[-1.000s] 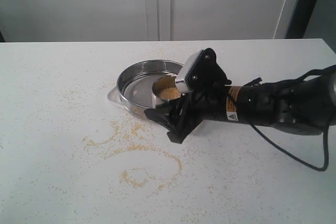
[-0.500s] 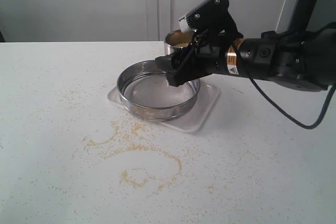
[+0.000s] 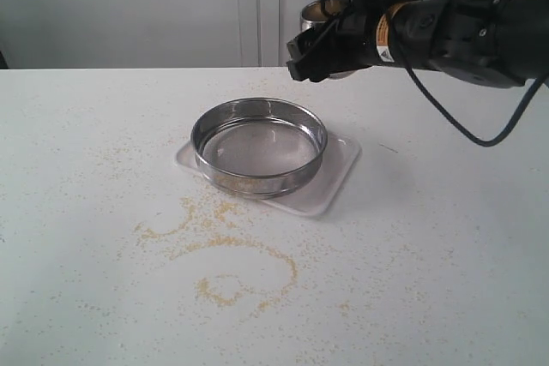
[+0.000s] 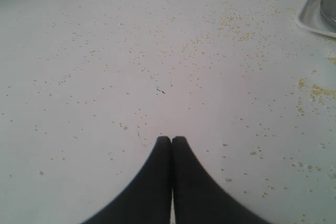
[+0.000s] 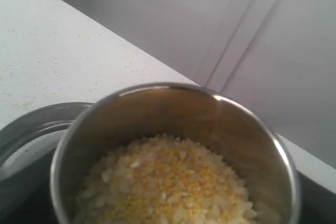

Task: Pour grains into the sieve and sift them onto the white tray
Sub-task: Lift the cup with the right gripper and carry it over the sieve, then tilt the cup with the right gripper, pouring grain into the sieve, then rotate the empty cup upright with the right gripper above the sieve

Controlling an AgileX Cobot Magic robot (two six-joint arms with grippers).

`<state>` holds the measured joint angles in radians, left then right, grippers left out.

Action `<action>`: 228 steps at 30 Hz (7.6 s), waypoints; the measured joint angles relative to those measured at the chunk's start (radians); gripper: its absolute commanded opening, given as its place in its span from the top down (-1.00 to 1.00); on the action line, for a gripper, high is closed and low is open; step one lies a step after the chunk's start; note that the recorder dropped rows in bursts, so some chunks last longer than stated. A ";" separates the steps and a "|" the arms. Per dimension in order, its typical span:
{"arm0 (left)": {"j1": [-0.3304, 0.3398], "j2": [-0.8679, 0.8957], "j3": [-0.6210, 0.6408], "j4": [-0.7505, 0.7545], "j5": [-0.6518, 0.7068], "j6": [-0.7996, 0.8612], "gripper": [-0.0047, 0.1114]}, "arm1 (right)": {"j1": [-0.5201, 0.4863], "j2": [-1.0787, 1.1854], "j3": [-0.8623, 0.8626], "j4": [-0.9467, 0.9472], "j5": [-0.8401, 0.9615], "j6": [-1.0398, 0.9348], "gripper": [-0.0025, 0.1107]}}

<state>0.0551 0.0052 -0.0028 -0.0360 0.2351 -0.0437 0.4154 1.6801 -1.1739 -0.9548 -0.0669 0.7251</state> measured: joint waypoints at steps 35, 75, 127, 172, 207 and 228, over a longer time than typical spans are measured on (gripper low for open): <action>0.000 0.000 0.000 0.000 0.000 0.000 0.92 | 0.159 0.284 -0.379 0.082 0.629 -0.400 0.96; 0.000 0.000 0.000 0.000 0.000 0.000 0.92 | 0.270 0.523 -0.559 -0.155 0.849 -0.703 0.96; 0.000 0.000 0.000 0.000 0.000 0.000 0.92 | 0.299 0.579 -0.560 -0.254 0.894 -0.978 0.96; 0.000 0.000 0.000 0.000 0.000 0.000 0.92 | 0.373 0.587 -0.560 -0.588 1.072 -1.050 0.96; 0.000 0.000 0.000 0.000 0.000 0.000 0.92 | 0.375 0.617 -0.560 -0.472 1.125 -1.141 0.96; 0.000 0.000 0.000 0.000 0.000 0.000 0.92 | 0.394 0.615 -0.560 -0.391 1.263 -1.040 0.96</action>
<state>0.0551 0.0052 -0.0028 -0.0360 0.2351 -0.0437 0.8099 2.2949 -1.7342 -1.3461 1.1962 -0.3154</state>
